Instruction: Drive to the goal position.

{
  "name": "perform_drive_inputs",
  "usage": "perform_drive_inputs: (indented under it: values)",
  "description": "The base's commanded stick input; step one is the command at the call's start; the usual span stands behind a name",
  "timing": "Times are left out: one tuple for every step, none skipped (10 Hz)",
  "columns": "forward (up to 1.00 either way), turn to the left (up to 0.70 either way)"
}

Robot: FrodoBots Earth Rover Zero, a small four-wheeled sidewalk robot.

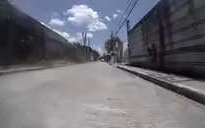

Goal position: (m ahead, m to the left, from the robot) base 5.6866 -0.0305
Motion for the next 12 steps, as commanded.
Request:
perform_drive_inputs:
  values:
    - [0.85,0.0]
    - [0.85,0.0]
    - [0.85,0.0]
    - [0.85,0.0]
    - [0.85,0.0]
    - [0.85,0.0]
    - [0.85,0.0]
    - [0.85,0.0]
    - [0.85,0.0]
    - [0.85,0.0]
    - [0.85,0.0]
    - [0.85,0.0]
